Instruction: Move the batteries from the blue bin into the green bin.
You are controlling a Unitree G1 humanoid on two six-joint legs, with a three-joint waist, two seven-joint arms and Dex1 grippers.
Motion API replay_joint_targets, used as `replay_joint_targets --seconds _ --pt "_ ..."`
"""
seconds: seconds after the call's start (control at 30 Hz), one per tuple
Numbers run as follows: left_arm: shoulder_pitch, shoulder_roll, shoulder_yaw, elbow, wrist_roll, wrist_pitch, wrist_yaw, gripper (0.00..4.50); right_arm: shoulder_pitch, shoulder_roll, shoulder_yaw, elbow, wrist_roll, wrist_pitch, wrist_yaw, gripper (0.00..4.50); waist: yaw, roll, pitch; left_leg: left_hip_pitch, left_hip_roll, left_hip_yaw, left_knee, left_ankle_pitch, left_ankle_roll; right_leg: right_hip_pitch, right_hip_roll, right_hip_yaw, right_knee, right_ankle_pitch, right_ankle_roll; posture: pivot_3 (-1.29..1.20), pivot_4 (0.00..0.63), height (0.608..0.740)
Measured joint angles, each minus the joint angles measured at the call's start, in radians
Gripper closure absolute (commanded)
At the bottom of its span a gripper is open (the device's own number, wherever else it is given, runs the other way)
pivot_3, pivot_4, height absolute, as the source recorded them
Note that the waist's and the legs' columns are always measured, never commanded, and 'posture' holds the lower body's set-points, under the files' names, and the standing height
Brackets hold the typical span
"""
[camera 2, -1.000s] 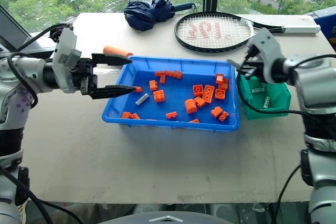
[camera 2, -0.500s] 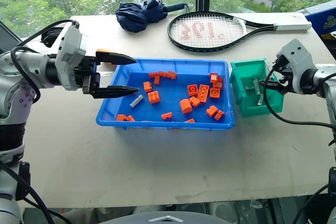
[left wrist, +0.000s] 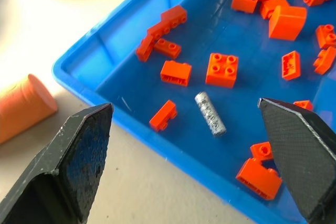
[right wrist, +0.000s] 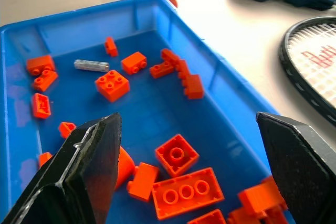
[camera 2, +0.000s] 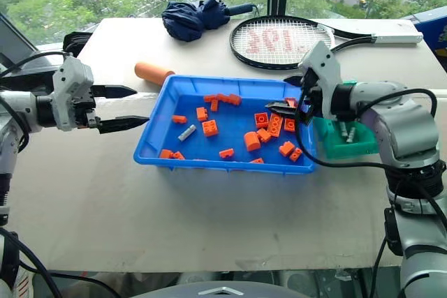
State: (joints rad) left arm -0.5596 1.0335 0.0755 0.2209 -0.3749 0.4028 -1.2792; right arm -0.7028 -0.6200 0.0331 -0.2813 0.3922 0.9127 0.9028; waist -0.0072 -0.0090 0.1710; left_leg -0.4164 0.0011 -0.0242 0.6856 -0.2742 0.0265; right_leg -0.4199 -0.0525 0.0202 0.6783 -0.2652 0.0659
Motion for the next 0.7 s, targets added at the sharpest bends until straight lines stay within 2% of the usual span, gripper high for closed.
replay_joint_targets --seconds 0.13,0.3,0.5,0.7 --pt "-0.136 -0.049 -0.124 0.136 0.119 -0.048 -0.012 0.00 0.024 0.021 0.012 -0.059 0.026 0.015 -0.034 0.39 0.004 0.000 0.000 0.000 -0.001 -0.001 0.001 0.000 0.000 0.001 0.000 -0.001 0.001 0.000 0.000 0.00 0.150 0.740" --pt "-0.275 -0.177 -0.259 0.218 0.220 -0.090 -0.056 0.00 0.104 0.041 0.024 -0.159 0.064 0.058 -0.102 0.39 -0.001 -0.001 0.000 0.000 -0.005 -0.003 0.001 0.001 -0.002 0.001 0.000 -0.001 0.000 0.000 0.000 0.00 0.150 0.740" --pt "-0.303 -0.203 -0.334 0.221 0.286 -0.089 -0.111 0.00 0.246 0.012 -0.027 -0.267 0.103 0.053 -0.134 0.39 -0.017 -0.001 0.000 0.001 -0.005 -0.003 0.000 0.000 0.000 0.001 0.001 -0.001 0.000 0.000 0.000 0.00 0.150 0.740" --pt "-0.301 -0.201 -0.399 0.216 0.364 -0.060 -0.131 0.00 0.292 -0.007 -0.047 -0.318 0.139 -0.011 -0.119 0.39 -0.019 -0.001 0.000 0.001 -0.005 -0.004 0.001 0.000 0.000 0.001 0.000 -0.001 0.001 0.000 0.000 0.00 0.150 0.740"
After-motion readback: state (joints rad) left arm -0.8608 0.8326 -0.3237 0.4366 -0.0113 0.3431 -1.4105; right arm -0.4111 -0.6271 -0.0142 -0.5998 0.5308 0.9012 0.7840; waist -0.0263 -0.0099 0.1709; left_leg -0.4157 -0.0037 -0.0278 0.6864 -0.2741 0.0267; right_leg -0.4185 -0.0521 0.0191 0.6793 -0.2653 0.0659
